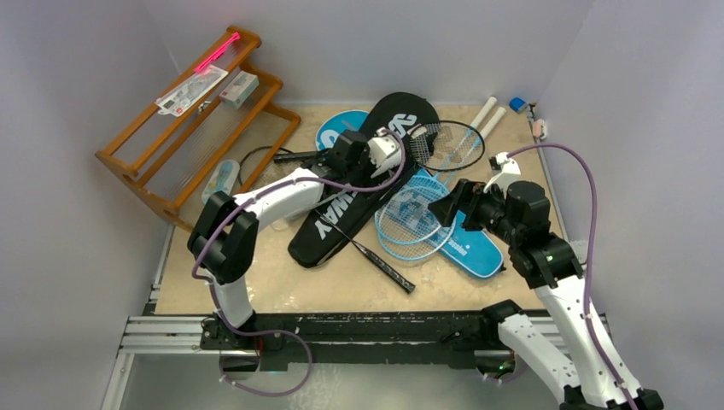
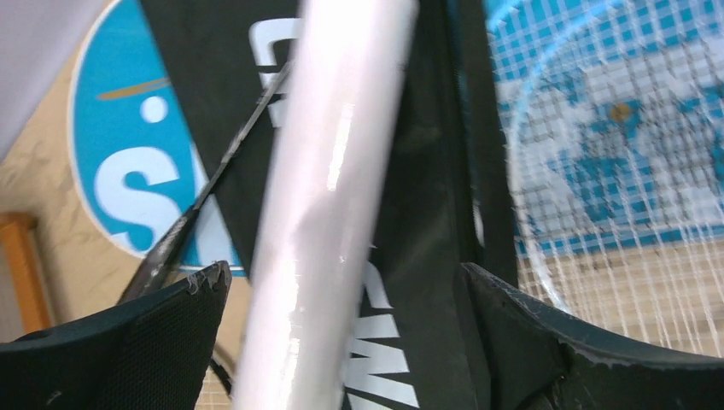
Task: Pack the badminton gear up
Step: Pick up the shuttle tube at the center of the board.
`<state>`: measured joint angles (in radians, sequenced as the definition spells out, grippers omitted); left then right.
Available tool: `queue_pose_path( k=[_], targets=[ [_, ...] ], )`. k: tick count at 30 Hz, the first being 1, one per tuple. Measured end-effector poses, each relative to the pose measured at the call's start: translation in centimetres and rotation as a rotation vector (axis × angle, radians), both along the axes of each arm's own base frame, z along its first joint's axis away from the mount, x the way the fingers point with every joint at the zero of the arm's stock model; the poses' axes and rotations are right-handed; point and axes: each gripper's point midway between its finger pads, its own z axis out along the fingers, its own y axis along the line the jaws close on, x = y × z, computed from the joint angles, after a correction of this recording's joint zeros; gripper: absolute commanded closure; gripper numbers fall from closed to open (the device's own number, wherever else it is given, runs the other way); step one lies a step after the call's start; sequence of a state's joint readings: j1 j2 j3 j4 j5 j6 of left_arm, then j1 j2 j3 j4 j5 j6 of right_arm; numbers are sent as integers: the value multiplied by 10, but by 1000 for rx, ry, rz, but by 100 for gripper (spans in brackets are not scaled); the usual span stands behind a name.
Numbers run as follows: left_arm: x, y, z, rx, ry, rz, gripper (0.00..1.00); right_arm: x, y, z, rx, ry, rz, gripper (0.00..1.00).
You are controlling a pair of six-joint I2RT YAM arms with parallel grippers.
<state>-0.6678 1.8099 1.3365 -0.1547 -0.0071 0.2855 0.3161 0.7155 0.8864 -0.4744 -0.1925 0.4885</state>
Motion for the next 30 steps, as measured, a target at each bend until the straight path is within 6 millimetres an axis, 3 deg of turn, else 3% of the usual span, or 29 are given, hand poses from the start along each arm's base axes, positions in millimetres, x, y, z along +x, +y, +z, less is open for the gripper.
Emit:
queue_pose_path(
  k=[6,10,15,18,24,30],
  targets=[
    [38,9,15,4,-14,91,6,-1,-1,2,2,-11,-2,6],
    [49,5,-12,90,57,26,11,-1,-1,3,2,-12,-5,6],
    [36,-2,-67,158,223,-64,13,-2,-4,7,2,-31,-18,7],
    [25,0,-83,182,295,-92,18,-2,-4,7,2,-32,-20,7],
    [30,-4,-85,192,314,-104,48,-1,-4,5,-1,-26,-20,6],
    [26,-4,-84,197,311,-139,51,3,-2,-2,-9,3,-16,6]
  ],
)
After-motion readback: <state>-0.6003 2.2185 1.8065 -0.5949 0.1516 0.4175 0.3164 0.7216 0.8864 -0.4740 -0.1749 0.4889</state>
